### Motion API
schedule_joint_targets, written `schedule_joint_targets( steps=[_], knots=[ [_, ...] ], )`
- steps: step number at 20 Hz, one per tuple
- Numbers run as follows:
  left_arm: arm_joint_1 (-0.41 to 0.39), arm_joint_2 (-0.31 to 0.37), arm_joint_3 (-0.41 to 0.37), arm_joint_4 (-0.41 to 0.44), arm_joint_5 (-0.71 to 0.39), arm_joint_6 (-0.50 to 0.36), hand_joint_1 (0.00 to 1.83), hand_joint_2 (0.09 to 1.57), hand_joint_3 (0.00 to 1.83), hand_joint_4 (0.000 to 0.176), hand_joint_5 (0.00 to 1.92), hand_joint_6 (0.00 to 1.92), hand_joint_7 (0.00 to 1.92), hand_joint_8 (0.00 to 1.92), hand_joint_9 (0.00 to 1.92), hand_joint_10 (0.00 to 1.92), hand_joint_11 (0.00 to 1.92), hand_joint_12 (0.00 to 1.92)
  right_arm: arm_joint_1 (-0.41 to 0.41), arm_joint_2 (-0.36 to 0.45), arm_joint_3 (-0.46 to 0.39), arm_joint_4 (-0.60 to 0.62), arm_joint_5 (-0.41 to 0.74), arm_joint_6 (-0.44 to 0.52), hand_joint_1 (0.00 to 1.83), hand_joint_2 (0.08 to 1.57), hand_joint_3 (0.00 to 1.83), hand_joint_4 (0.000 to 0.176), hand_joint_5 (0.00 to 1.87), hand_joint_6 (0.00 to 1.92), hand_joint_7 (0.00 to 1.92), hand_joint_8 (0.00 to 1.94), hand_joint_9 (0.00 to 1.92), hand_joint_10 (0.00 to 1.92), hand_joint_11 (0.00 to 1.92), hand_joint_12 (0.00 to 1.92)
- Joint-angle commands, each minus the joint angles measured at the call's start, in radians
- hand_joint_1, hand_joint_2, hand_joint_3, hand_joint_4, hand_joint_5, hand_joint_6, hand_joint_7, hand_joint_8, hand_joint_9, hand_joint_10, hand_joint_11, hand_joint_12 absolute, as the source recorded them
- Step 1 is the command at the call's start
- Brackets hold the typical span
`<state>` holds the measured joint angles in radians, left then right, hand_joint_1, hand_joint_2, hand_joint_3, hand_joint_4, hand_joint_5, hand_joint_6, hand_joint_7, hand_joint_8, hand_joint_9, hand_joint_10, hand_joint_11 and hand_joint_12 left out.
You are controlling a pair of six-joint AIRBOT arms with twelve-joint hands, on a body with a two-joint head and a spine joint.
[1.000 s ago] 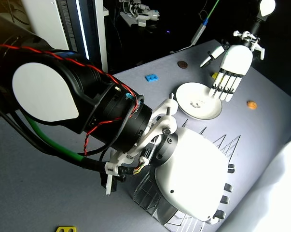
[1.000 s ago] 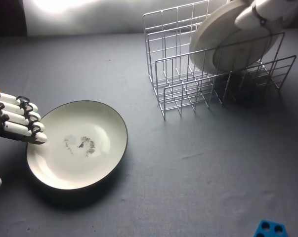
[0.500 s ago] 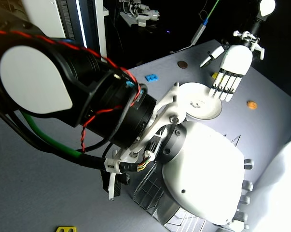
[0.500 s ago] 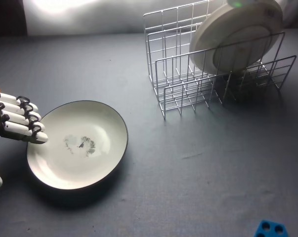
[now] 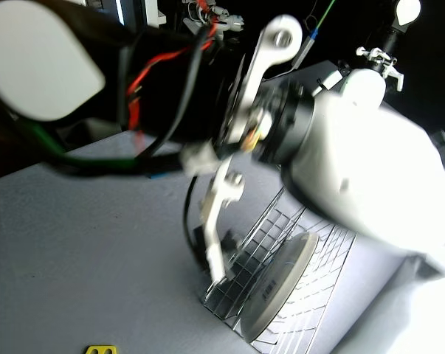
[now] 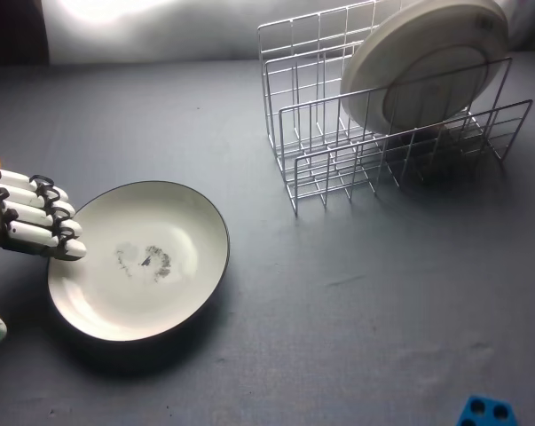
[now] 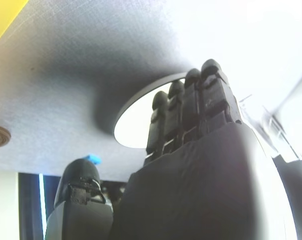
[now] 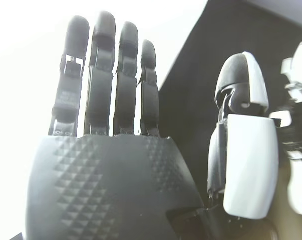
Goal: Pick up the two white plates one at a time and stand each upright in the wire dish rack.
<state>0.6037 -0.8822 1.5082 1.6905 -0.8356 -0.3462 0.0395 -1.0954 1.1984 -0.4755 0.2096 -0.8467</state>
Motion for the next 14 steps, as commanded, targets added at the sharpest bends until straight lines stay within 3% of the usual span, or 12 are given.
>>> schedule_joint_targets(
  steps=[1,6,8,9,11,14],
  knots=[
    [0.006,-0.002,-0.006,-0.017,-0.036,-0.007,0.00,1.11,0.00,0.000,0.08,0.00,0.08,0.00,0.03,0.00,0.00,0.00,-0.005,0.003,-0.017,0.006,0.130,-0.044,0.65,0.98,0.00,0.000,0.45,0.00,0.55,0.00,0.58,0.00,0.19,0.98],
    [0.073,-0.009,-0.026,0.009,-0.065,-0.039,0.00,1.11,0.00,0.000,0.08,0.01,0.08,0.00,0.04,0.01,0.00,0.00,-0.084,-0.011,-0.135,0.005,0.150,-0.177,0.74,0.99,0.00,0.000,0.24,0.00,0.34,0.00,0.38,0.00,0.01,1.00],
    [0.091,-0.011,-0.032,0.014,-0.070,-0.045,0.00,1.11,0.00,0.000,0.07,0.00,0.08,0.00,0.04,0.01,0.00,0.00,-0.101,-0.011,-0.173,0.005,0.149,-0.200,0.79,0.96,0.00,0.000,0.17,0.00,0.23,0.00,0.27,0.00,0.00,0.86],
    [0.096,-0.012,-0.032,0.014,-0.071,-0.048,0.00,1.11,0.00,0.000,0.08,0.00,0.09,0.01,0.05,0.01,0.00,0.00,-0.110,-0.012,-0.194,0.004,0.147,-0.207,0.93,0.94,0.00,0.000,0.14,0.00,0.18,0.00,0.20,0.00,0.00,0.76],
    [0.101,-0.013,-0.032,0.014,-0.074,-0.050,0.00,1.11,0.00,0.000,0.08,0.00,0.09,0.00,0.04,0.00,0.00,0.00,-0.130,-0.018,-0.219,0.004,0.146,-0.232,0.99,0.93,0.00,0.000,0.13,0.00,0.16,0.00,0.18,0.00,0.00,0.71],
    [0.102,-0.014,-0.031,0.014,-0.075,-0.050,0.00,1.11,0.00,0.000,0.06,0.00,0.07,0.00,0.03,0.00,0.00,0.00,-0.161,-0.036,-0.238,0.004,0.146,-0.284,1.20,0.96,0.00,0.000,0.02,0.00,0.05,0.00,0.07,0.00,0.00,0.49]
  ],
)
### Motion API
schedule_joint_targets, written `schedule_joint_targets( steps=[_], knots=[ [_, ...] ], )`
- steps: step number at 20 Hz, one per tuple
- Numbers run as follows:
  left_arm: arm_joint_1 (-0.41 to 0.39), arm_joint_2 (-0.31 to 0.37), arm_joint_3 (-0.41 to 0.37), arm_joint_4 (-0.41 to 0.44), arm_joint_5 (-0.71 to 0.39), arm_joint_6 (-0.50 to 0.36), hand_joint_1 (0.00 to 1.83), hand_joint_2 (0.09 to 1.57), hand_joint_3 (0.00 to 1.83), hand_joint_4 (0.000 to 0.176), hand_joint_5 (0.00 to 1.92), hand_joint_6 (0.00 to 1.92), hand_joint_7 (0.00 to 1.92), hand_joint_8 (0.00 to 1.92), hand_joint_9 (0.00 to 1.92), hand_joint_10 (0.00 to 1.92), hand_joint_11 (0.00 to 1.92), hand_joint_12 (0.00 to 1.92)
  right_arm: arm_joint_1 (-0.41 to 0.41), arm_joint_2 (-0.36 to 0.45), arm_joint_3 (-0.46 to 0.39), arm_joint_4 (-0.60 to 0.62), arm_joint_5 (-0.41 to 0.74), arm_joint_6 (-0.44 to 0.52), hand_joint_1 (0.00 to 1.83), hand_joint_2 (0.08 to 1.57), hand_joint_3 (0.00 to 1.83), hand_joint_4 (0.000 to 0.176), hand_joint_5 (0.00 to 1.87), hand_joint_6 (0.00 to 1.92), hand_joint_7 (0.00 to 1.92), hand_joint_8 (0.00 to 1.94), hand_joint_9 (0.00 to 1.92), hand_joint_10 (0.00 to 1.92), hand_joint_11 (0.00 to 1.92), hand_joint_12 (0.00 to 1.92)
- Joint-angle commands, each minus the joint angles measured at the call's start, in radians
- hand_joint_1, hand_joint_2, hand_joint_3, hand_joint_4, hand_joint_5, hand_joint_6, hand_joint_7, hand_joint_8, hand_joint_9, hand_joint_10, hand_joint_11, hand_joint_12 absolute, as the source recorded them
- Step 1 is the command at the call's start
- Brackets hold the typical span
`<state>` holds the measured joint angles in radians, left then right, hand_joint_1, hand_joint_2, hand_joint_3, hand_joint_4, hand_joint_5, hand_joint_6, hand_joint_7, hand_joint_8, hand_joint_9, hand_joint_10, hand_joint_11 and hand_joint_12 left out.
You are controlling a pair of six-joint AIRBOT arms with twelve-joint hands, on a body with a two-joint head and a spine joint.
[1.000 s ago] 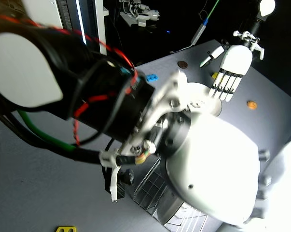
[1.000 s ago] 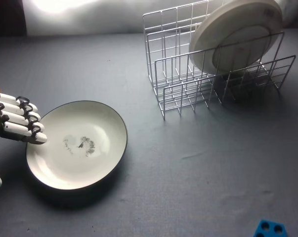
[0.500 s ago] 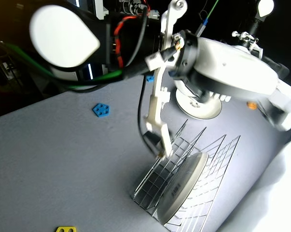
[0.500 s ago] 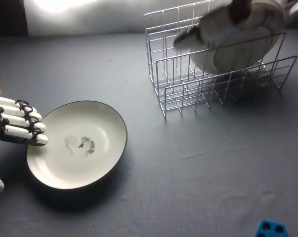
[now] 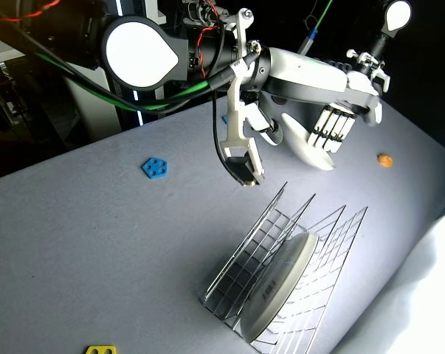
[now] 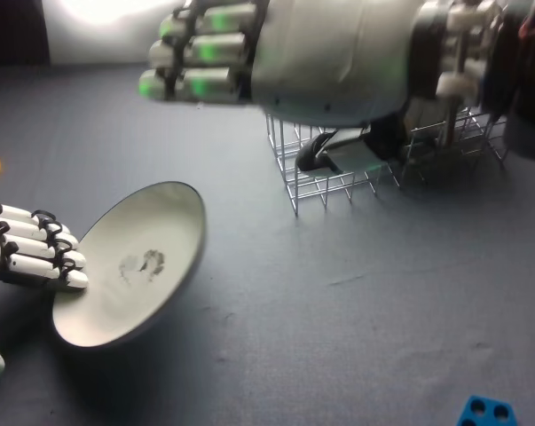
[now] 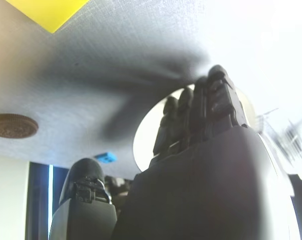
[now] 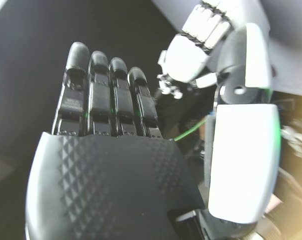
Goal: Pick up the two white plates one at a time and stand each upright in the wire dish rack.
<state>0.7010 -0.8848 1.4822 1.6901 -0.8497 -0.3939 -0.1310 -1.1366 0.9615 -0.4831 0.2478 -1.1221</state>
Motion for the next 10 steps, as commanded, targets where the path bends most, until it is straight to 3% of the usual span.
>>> schedule_joint_targets(
  steps=[1,3,6,10],
  knots=[
    [0.005,-0.012,-0.005,0.015,-0.061,-0.003,0.00,1.11,0.00,0.000,0.06,0.00,0.07,0.00,0.03,0.00,0.00,0.00,0.001,-0.003,-0.001,0.011,0.106,-0.017,1.20,0.96,0.00,0.000,0.02,0.00,0.05,0.00,0.07,0.00,0.00,0.49],
    [0.005,-0.012,-0.005,0.015,-0.061,-0.003,0.00,1.12,0.00,0.000,0.09,0.01,0.11,0.02,0.06,0.01,0.00,0.00,-0.013,-0.019,-0.001,0.011,0.098,-0.020,1.23,0.98,0.00,0.000,0.00,0.00,0.02,0.00,0.05,0.00,0.00,0.39],
    [0.005,-0.013,-0.003,0.015,-0.061,-0.003,0.00,1.12,0.00,0.000,0.07,0.00,0.07,0.00,0.02,0.00,0.00,0.00,-0.041,-0.050,0.003,0.020,0.095,-0.023,1.22,0.98,0.00,0.000,0.02,0.00,0.05,0.01,0.06,0.01,0.00,0.44],
    [0.005,-0.013,-0.001,0.015,-0.061,-0.003,0.00,1.12,0.00,0.000,0.08,0.01,0.09,0.01,0.04,0.01,0.00,0.00,-0.078,-0.106,0.019,0.167,0.062,-0.080,1.22,1.02,0.01,0.000,0.03,0.01,0.05,0.00,0.06,0.00,0.00,0.46]
  ],
)
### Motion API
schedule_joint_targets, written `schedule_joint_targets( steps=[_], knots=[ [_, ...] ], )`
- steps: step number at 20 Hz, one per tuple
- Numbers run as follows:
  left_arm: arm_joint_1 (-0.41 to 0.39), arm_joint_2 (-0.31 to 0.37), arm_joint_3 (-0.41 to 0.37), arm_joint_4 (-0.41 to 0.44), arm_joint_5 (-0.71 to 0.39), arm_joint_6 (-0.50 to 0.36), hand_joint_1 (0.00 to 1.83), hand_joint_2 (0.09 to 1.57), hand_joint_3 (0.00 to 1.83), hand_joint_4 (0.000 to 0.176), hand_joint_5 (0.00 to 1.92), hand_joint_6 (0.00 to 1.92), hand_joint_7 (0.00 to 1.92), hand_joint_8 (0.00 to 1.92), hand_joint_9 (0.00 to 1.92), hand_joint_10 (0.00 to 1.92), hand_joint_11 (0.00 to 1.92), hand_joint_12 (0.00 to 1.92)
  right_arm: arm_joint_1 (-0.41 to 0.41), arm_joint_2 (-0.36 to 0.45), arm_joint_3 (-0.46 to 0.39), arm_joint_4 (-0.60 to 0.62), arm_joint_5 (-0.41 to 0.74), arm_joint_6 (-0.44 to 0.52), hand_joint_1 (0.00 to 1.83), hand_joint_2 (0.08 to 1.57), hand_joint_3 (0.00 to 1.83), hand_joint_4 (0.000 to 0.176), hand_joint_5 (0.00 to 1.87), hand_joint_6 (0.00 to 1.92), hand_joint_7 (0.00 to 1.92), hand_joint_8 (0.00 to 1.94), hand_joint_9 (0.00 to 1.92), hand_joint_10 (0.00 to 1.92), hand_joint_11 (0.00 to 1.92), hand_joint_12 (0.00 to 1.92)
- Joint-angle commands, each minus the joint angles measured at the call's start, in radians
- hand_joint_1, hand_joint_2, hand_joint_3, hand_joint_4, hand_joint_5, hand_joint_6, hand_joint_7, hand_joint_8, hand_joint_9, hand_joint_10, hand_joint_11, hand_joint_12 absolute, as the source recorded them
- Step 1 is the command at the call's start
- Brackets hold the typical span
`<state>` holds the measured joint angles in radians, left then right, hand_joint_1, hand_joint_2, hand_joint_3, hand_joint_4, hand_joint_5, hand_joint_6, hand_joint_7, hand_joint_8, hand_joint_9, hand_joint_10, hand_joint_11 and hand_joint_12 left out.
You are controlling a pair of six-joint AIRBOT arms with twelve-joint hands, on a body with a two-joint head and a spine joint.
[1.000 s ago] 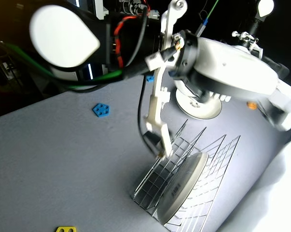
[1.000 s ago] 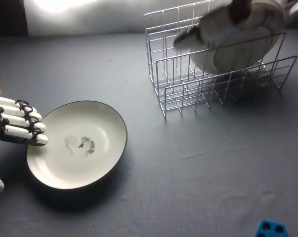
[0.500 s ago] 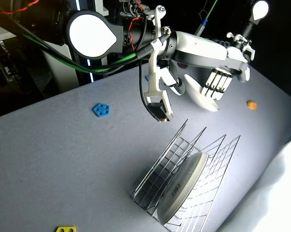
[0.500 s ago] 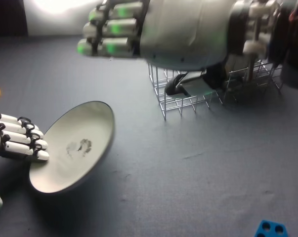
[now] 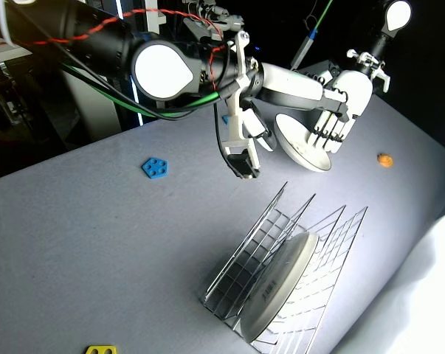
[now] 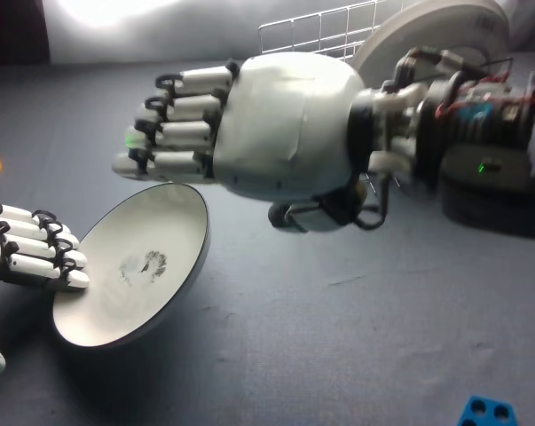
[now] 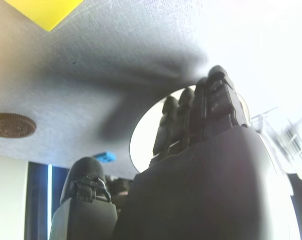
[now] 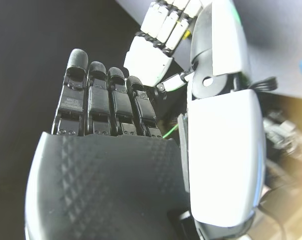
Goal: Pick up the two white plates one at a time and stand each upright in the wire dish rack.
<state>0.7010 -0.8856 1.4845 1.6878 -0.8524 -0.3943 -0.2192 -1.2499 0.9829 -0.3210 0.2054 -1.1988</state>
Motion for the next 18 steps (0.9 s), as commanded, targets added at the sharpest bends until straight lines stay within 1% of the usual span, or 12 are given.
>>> schedule_joint_targets(
  steps=[1,3,4,6,7,11,13,15,17,18],
  knots=[
    [0.006,-0.013,-0.004,0.017,-0.058,-0.004,0.00,1.12,0.00,0.000,0.06,0.00,0.07,0.00,0.03,0.00,0.00,0.00,-0.004,-0.009,0.002,0.010,0.109,-0.014,1.24,1.02,0.01,0.000,0.05,0.01,0.06,0.00,0.08,0.01,0.00,0.48],
    [0.008,-0.013,-0.004,0.018,-0.058,-0.005,0.00,1.12,0.00,0.000,0.07,0.00,0.08,0.00,0.03,0.00,0.00,0.00,-0.016,-0.030,0.011,0.040,0.119,-0.038,1.23,1.03,0.01,0.000,0.05,0.01,0.06,0.00,0.08,0.01,0.00,0.49],
    [0.009,-0.013,-0.004,0.024,-0.058,-0.008,0.00,1.12,0.00,0.000,0.05,0.00,0.06,0.00,0.01,0.00,0.00,0.00,-0.020,-0.053,0.027,0.070,0.118,-0.043,1.23,1.05,0.01,0.000,0.04,0.00,0.05,0.00,0.06,0.00,0.00,0.45],
    [0.009,-0.015,-0.004,0.027,-0.058,-0.011,0.00,1.12,0.00,0.000,0.05,0.00,0.06,0.00,0.01,0.00,0.00,0.00,-0.023,-0.082,0.052,0.110,0.108,-0.043,1.24,1.05,0.01,0.000,0.04,0.01,0.05,0.00,0.06,0.00,0.00,0.44],
    [0.010,-0.016,-0.004,0.028,-0.058,-0.012,0.00,1.12,0.00,0.000,0.06,0.01,0.08,0.01,0.04,0.01,0.00,0.00,-0.023,-0.093,0.061,0.130,0.106,-0.043,1.21,1.04,0.00,0.000,0.06,0.00,0.06,0.00,0.07,0.01,0.00,0.50],
    [0.010,-0.019,-0.004,0.033,-0.058,-0.016,0.00,1.12,0.00,0.000,0.06,0.01,0.07,0.00,0.03,0.00,0.00,0.00,-0.033,-0.130,0.088,0.236,0.118,-0.043,1.19,1.04,0.00,0.000,0.07,0.00,0.08,0.00,0.09,0.01,0.00,0.50],
    [0.010,-0.020,-0.004,0.033,-0.057,-0.017,0.00,1.12,0.00,0.000,0.06,0.00,0.07,0.00,0.03,0.00,0.00,0.00,-0.051,-0.147,0.101,0.242,0.141,-0.043,1.19,1.05,0.00,0.000,0.08,0.01,0.09,0.00,0.10,0.01,0.00,0.52],
    [0.010,-0.021,-0.004,0.033,-0.057,-0.017,0.00,1.12,0.00,0.000,0.08,0.01,0.08,0.01,0.04,0.01,0.00,0.00,-0.072,-0.167,0.118,0.248,0.160,-0.043,1.18,1.06,0.00,0.000,0.08,0.00,0.08,0.00,0.09,0.00,0.00,0.44],
    [0.010,-0.021,-0.004,0.034,-0.057,-0.017,0.00,1.12,0.00,0.000,0.07,0.01,0.08,0.01,0.04,0.01,0.00,0.00,-0.088,-0.188,0.133,0.249,0.170,-0.043,1.18,1.07,0.01,0.000,0.07,0.00,0.07,0.00,0.09,0.00,0.00,0.43],
    [0.010,-0.021,-0.004,0.034,-0.057,-0.017,0.00,1.12,0.00,0.000,0.06,0.00,0.07,0.00,0.03,0.00,0.00,0.00,-0.097,-0.204,0.146,0.249,0.177,-0.046,1.18,1.08,0.01,0.000,0.08,0.00,0.06,0.00,0.08,0.00,0.00,0.39]
  ],
)
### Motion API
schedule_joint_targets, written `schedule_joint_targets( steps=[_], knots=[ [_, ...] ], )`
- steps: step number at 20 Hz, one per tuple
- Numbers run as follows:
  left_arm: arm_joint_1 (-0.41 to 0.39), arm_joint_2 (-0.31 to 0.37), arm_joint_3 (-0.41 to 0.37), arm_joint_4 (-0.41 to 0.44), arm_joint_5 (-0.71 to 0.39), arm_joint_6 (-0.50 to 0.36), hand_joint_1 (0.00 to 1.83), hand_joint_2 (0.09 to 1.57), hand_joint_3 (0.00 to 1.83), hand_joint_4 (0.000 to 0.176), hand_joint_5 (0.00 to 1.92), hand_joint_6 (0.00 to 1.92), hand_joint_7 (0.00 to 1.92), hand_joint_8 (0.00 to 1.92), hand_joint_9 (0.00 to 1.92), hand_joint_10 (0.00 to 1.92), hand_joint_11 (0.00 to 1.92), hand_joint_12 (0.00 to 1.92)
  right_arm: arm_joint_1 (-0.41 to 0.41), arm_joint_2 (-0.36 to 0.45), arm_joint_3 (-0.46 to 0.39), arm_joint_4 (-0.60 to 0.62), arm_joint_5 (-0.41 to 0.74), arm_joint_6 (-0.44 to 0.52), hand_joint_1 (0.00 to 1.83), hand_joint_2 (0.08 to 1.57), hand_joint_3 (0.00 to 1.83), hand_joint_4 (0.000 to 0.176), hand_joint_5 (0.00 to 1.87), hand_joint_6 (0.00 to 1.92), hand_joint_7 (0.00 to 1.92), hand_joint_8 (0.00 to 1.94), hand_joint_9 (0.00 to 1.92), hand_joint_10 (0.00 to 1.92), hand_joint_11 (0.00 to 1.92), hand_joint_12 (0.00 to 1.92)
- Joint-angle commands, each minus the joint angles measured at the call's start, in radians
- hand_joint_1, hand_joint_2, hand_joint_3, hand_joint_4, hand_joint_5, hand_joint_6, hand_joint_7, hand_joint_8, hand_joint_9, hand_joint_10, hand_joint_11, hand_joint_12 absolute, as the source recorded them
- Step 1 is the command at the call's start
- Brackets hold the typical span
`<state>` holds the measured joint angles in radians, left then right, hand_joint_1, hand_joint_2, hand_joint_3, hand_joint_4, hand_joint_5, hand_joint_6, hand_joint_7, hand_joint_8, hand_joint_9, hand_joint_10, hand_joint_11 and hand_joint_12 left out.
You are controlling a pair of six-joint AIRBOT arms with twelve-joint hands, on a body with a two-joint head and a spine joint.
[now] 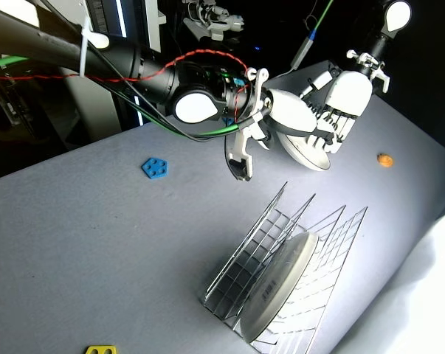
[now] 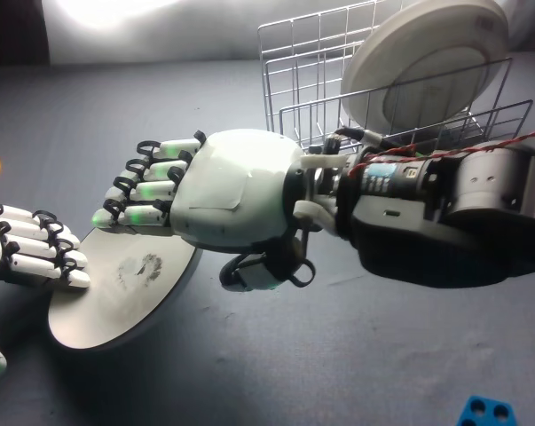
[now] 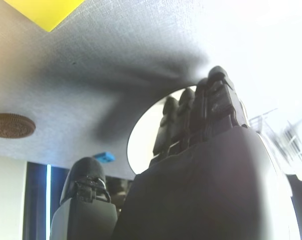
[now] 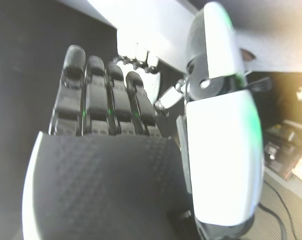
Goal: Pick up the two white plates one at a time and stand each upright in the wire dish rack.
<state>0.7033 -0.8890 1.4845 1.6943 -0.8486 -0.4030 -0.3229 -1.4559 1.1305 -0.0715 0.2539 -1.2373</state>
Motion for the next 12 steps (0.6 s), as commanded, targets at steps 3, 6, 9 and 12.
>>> schedule_joint_targets(
  steps=[3,6,9,12],
  knots=[
    [0.007,-0.018,-0.004,0.027,-0.061,-0.008,0.00,1.12,0.00,0.000,0.05,0.00,0.06,0.00,0.02,0.00,0.00,0.00,-0.005,-0.043,0.043,-0.001,0.138,-0.009,1.18,1.07,0.00,0.000,0.11,0.01,0.10,0.01,0.12,0.01,0.00,0.51],
    [0.007,-0.018,-0.004,0.027,-0.061,-0.008,0.00,1.12,0.00,0.000,0.05,0.00,0.06,0.00,0.02,0.00,0.00,0.00,-0.008,-0.088,0.087,0.000,0.152,-0.009,1.19,1.08,0.00,0.000,0.16,0.01,0.12,0.00,0.14,0.01,0.00,0.58],
    [0.007,-0.019,-0.004,0.027,-0.061,-0.008,0.00,1.12,0.00,0.000,0.08,0.01,0.08,0.01,0.04,0.01,0.00,0.00,-0.016,-0.132,0.136,0.007,0.162,-0.009,1.19,1.09,0.00,0.000,0.27,0.02,0.22,0.01,0.22,0.02,0.00,0.78],
    [0.007,-0.019,-0.005,0.027,-0.061,-0.008,0.00,1.12,0.00,0.000,0.09,0.01,0.10,0.01,0.05,0.01,0.00,0.00,-0.025,-0.158,0.164,0.008,0.171,-0.009,1.21,1.12,0.00,0.000,0.44,0.03,0.39,0.02,0.36,0.04,0.00,1.05]
  ],
)
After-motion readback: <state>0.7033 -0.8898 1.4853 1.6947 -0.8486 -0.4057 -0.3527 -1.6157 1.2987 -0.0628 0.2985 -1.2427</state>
